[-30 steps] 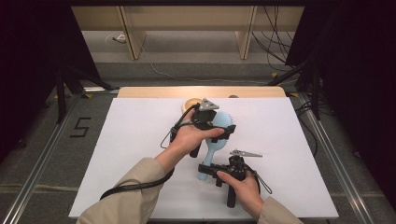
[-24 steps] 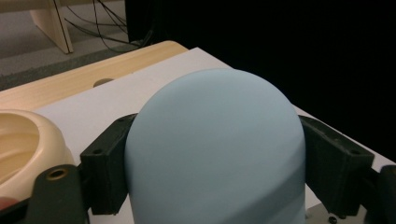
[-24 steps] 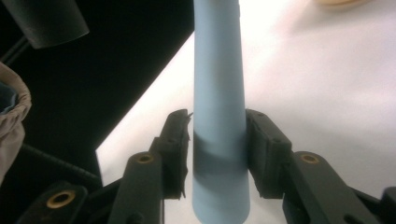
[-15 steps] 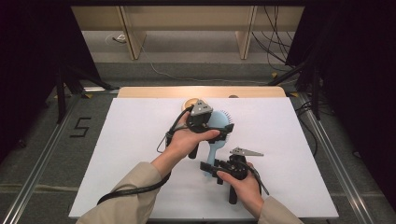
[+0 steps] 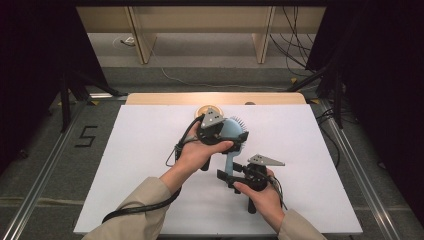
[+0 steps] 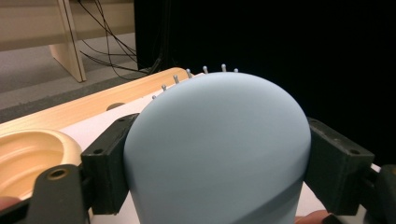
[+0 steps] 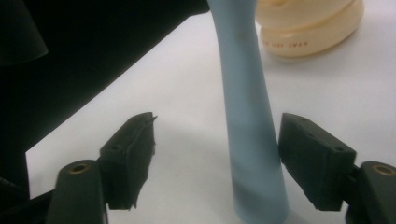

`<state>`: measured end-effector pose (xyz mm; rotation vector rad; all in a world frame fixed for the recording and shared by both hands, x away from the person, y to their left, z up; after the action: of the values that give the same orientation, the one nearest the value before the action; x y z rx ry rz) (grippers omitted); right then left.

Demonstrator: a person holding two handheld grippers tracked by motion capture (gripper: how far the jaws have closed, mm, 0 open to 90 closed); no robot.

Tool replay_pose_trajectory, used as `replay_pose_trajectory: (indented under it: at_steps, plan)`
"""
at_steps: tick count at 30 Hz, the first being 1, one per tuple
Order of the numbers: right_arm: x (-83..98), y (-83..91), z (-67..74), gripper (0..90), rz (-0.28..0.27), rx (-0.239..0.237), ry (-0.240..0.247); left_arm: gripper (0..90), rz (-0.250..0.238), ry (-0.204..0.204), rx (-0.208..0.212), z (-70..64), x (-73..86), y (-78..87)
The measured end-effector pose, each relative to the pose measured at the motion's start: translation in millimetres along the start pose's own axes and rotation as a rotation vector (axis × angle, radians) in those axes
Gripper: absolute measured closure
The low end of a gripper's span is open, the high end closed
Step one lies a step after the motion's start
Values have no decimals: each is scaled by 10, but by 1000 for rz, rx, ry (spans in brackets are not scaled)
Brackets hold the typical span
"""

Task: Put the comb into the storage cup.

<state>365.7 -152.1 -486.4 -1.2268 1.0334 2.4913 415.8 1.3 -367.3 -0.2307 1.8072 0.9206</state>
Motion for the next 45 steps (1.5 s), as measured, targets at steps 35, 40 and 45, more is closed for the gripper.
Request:
replay_pose_trajectory:
  at_steps: [35, 40, 45]
  plan:
    - [-91, 185, 2, 155, -16, 91, 222, 197, -50, 19, -99, 269, -120, 226]
    - [-95, 210, -16, 153, -18, 105, 222, 196, -58, 25, -110, 311, -141, 261]
    - [-90, 233, -33, 153, -18, 113, 221, 197, -64, 30, -119, 351, -154, 285]
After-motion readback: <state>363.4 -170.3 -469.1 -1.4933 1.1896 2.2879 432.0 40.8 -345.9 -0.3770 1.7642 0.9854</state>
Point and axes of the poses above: each handheld gripper's, and its own axes: y roughly backward along the jaws, x roughly out of its underside, z roughly to its left, the point moved 1 cm from there along -y, roughly forward along the jaws, and after that the axes turned 10 degrees about z, right-handed, at the moved point
